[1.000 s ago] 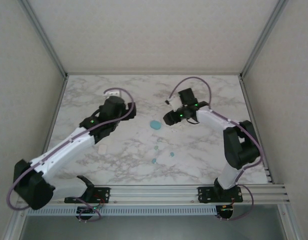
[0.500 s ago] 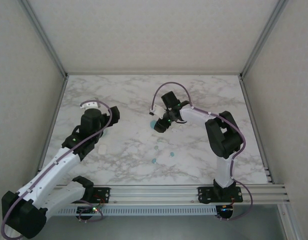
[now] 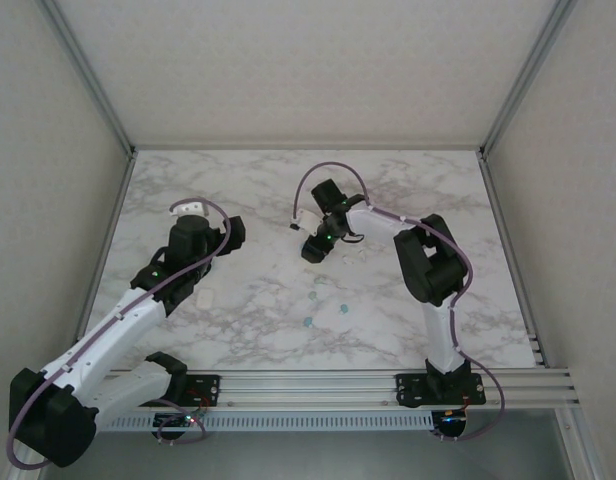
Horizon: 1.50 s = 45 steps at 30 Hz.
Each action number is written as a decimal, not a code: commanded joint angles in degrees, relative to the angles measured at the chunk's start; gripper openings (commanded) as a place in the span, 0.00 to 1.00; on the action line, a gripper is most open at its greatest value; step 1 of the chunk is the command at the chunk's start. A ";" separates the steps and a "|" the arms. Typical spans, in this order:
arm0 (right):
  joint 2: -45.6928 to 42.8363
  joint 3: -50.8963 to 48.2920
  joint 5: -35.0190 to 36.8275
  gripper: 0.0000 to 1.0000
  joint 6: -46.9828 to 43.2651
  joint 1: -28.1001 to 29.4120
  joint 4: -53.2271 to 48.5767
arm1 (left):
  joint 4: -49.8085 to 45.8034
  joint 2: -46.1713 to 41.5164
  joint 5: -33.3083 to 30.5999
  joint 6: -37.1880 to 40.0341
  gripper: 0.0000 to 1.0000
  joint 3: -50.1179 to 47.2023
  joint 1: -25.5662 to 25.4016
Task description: Insert the wireless bluetooth earbuds into the charging case
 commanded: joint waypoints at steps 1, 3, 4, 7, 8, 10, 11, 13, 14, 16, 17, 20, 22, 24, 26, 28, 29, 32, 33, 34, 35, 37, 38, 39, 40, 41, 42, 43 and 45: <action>1.79 2.49 0.87 0.60 -0.48 0.92 -3.75 | -0.31 0.08 0.78 1.25 1.00 1.19 0.75; 1.81 2.36 1.11 0.60 -0.53 1.11 -3.75 | -0.77 0.16 0.89 1.41 1.00 1.49 0.84; 1.66 2.17 1.05 0.61 -0.81 1.22 -3.64 | -0.87 0.21 0.89 1.40 1.00 1.52 0.92; 1.25 1.71 1.69 0.60 -1.17 1.36 -3.54 | -0.97 0.25 0.98 1.18 1.00 1.46 1.01; 1.28 1.84 2.02 0.60 -1.44 1.45 -4.00 | -1.05 0.24 1.07 1.14 1.00 1.52 1.01; 1.37 2.55 3.57 0.59 -2.30 1.53 -5.81 | -1.27 0.46 1.11 1.00 1.00 1.65 1.10; 1.37 2.83 4.33 0.59 -2.66 1.54 -6.56 | -1.31 0.51 1.24 0.86 1.00 1.62 1.10; 1.15 2.47 4.48 0.60 -3.91 1.47 -6.38 | -1.26 0.80 1.49 0.53 1.00 1.62 1.10; 1.18 2.17 4.25 0.60 -4.39 1.56 -6.17 | -1.14 0.99 1.64 0.37 1.00 1.70 1.10; 1.37 2.28 3.48 0.59 -4.20 1.49 -5.84 | -1.18 1.47 1.85 0.19 1.00 1.78 1.10; 1.54 2.36 3.18 0.59 -4.09 1.54 -5.54 | -1.43 1.73 2.02 0.15 1.00 2.03 1.10; 2.34 3.15 2.96 0.58 -3.63 1.58 -5.10 | -1.67 2.00 2.48 -0.04 1.00 2.22 1.10; 2.76 3.62 2.73 0.57 -3.54 1.54 -5.11 | -1.71 2.09 2.48 -0.11 1.00 2.28 1.10; 3.04 3.90 2.55 0.55 -3.44 1.54 -5.11 | -2.02 2.18 2.23 -0.15 1.00 2.36 1.13; 3.24 4.16 2.51 0.51 -3.39 1.63 -5.20 | -2.06 2.18 2.13 -0.28 1.00 2.36 1.19; 3.37 4.24 2.49 0.49 -3.30 1.64 -5.26 | -2.04 2.39 2.33 -0.91 1.00 2.48 1.36; 3.34 4.26 2.34 0.49 -3.29 1.63 -5.37 | -2.02 2.63 2.68 -1.33 1.00 2.55 1.52; 3.14 4.08 2.07 0.49 -3.30 1.71 -5.57 | -1.93 3.35 3.76 -2.75 1.00 2.85 2.10; 3.02 3.78 2.10 0.50 -3.30 1.85 -5.41 | -2.02 3.62 4.32 -3.28 1.00 3.04 2.24; 2.88 3.52 2.16 0.51 -3.45 1.89 -5.27 | -2.15 3.77 4.79 -3.64 1.00 3.25 2.48; 2.82 3.41 2.13 0.51 -3.52 1.90 -5.25 | -2.19 3.93 5.15 -4.00 1.00 3.37 2.67; 3.02 3.63 2.33 0.49 -3.53 1.97 -5.40 | -2.26 4.19 5.51 -4.59 1.00 3.66 2.86; 3.11 3.83 2.57 0.49 -3.47 1.99 -5.49 | -2.34 4.25 5.76 -4.75 1.00 3.78 3.07; 3.44 4.05 2.85 0.49 -3.37 2.07 -5.66 | -2.37 4.28 6.05 -4.86 1.00 3.96 3.12; 3.64 4.29 2.97 0.49 -3.38 2.19 -5.85 | -2.37 4.29 6.24 -4.95 1.00 3.99 3.21; 3.93 4.55 3.07 0.50 -3.48 2.24 -6.12 | -2.37 4.36 6.41 -5.16 1.00 3.99 3.34; 4.09 4.70 3.28 0.51 -3.44 2.25 -6.21 | -2.38 4.37 6.67 -5.36 1.00 4.06 3.44; 4.18 4.73 3.32 0.50 -3.47 2.33 -6.21 | -2.42 4.37 7.00 -5.51 1.00 4.12 3.54; 4.15 4.69 3.47 0.50 -3.48 2.37 -6.15 | -2.59 4.37 7.53 -5.91 1.00 4.39 3.79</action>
